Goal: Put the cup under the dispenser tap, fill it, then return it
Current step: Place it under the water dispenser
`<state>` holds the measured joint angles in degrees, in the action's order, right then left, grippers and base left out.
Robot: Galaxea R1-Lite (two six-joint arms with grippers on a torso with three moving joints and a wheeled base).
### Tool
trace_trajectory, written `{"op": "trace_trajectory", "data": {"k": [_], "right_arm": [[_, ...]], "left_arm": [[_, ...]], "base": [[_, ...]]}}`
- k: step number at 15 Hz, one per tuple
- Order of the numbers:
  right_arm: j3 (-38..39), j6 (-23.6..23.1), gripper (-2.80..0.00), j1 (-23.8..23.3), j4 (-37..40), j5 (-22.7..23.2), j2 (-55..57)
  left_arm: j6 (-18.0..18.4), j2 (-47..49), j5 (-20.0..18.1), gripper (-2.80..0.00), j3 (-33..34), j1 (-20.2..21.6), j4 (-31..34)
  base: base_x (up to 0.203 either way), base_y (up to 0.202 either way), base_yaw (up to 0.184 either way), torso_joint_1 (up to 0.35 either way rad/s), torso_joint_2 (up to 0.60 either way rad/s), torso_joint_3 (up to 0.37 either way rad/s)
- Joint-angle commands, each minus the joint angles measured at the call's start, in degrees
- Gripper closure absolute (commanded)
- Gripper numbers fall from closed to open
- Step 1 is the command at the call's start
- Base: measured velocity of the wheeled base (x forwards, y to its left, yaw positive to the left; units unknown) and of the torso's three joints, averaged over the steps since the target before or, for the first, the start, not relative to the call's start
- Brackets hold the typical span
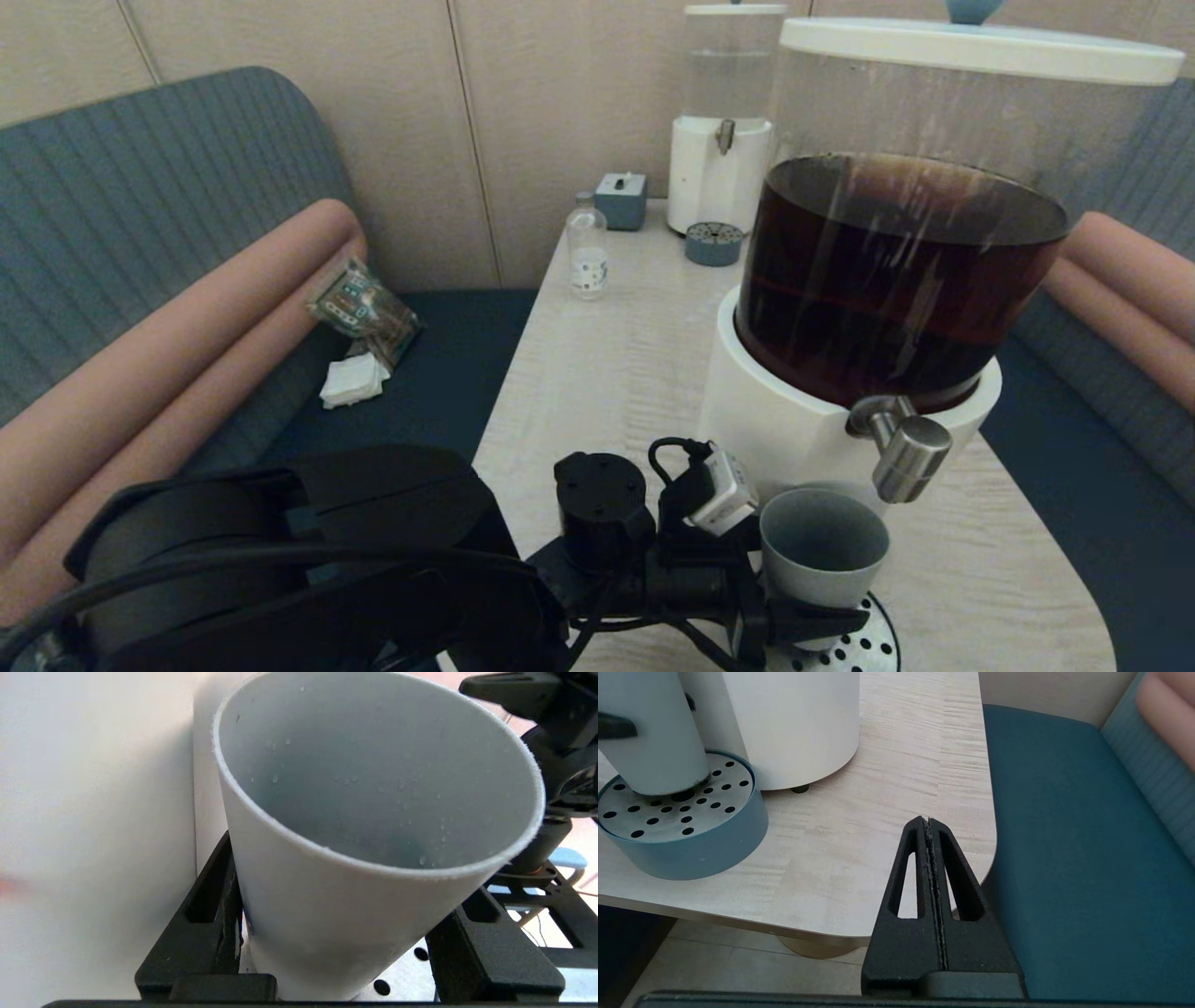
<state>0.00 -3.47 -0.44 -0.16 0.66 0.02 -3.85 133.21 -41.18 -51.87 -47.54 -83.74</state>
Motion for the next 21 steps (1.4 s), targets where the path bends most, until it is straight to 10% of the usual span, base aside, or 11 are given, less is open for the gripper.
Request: {"op": "trace_trajectory", "data": {"k": [1,17,18,21], "right_arm": [[0.53,-0.05,0.00,0.00,-0.02,0.04,-0.11],[0.53,-0.05,0.00,0.00,-0.02,0.04,-0.11],[0.53,-0.05,0.00,0.00,-0.02,0.04,-0.11],[0.53,-0.05,0.00,0.00,-0.02,0.04,-0.11]], "left_arm": [[-0.01,0.56,-0.22,0.00,-0.07,-0.09,-0.46],[-0.45,1.27,1.62,0.00,-1.23,-1.85,-0.59],[-0.45,1.27,1.72,-2.80,-0.97,-2.00,-0.81],[-0.86,1.02,1.80,-2.80,-0.57,-2.06,-0.90]], "base": [[0.000,0.000,0.000,0.000,0.00,0.000],[0.000,0.000,0.000,0.000,0.00,0.000],[0.000,0.000,0.000,0.000,0.00,0.000],[0.000,0.000,0.000,0.000,0.00,0.000]]}}
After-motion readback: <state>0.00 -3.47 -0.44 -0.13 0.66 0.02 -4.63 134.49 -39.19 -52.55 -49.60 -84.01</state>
